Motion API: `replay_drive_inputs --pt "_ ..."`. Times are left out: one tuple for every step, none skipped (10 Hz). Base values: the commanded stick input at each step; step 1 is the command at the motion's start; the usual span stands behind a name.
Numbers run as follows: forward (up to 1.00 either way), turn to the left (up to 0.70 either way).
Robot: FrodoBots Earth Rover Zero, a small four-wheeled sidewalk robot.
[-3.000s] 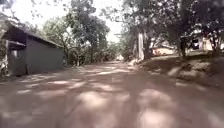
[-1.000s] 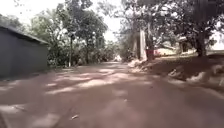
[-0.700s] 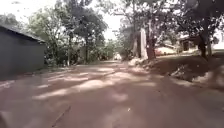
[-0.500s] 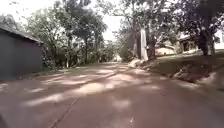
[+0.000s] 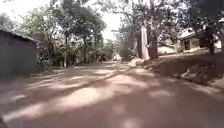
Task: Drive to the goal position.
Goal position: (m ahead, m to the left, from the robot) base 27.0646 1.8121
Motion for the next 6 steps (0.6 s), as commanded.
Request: replay_drive_inputs --pt "1.0 0.0" --pt "1.0 0.0" --pt "1.0 0.0" --pt "1.0 0.0" --pt "1.0 0.0" --pt "1.0 0.0"
